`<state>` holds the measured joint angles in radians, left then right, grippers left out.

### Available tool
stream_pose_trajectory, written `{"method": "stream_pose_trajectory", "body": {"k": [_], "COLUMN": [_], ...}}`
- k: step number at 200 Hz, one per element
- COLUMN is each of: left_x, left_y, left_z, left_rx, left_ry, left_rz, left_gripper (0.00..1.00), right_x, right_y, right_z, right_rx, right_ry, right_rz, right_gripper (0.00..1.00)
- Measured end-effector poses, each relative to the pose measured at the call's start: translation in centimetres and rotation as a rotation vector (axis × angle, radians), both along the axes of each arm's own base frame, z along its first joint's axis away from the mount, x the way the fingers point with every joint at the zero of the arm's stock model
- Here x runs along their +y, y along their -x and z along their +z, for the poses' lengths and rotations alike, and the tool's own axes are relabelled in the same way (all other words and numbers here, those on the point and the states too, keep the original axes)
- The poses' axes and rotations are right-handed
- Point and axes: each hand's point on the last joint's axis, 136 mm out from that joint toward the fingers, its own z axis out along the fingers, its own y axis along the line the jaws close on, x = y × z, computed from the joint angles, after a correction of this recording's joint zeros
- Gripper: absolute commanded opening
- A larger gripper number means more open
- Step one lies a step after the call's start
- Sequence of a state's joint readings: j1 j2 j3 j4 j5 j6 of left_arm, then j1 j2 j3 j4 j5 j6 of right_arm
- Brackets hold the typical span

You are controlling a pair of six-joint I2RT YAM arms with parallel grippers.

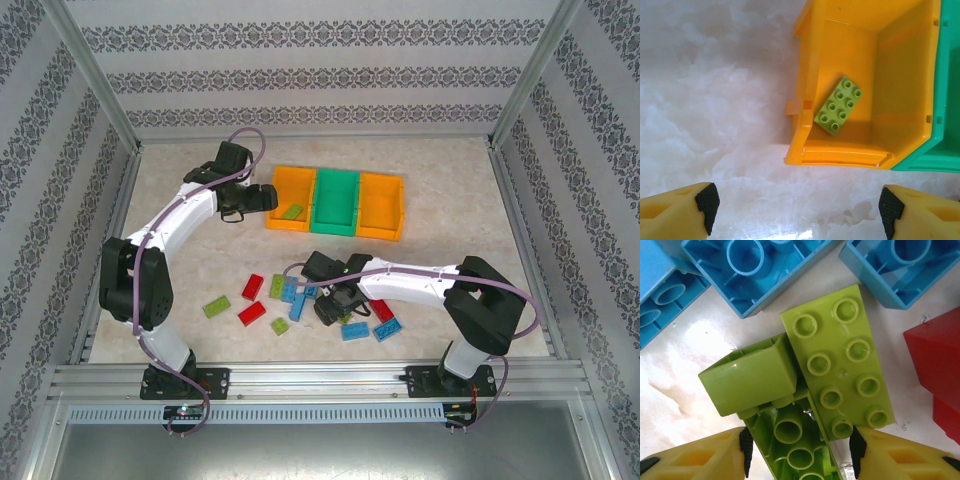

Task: Sort the legos into containers by color

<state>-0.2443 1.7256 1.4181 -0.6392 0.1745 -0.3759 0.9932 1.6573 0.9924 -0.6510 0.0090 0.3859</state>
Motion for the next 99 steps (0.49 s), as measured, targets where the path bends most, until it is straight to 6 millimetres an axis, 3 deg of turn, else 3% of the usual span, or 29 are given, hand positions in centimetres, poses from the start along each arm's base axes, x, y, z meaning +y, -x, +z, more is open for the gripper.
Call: {"method": "stream_pose_trajectory", "body": {"k": [99], "left_x": [1.1], "left_y": [0.6], "left_z": [-1.4], "left_rx": [0.036], "left_ry": [-0.003], "left_rz": [0.021], "left_gripper": [0.85], "right_x": [1.4], "right_y": [-1.3], "right_z": [0.3], "right_rx": [-0.014], "right_ry": [0.004], "right_rz": [-0.032], "right_gripper": [0.70]}}
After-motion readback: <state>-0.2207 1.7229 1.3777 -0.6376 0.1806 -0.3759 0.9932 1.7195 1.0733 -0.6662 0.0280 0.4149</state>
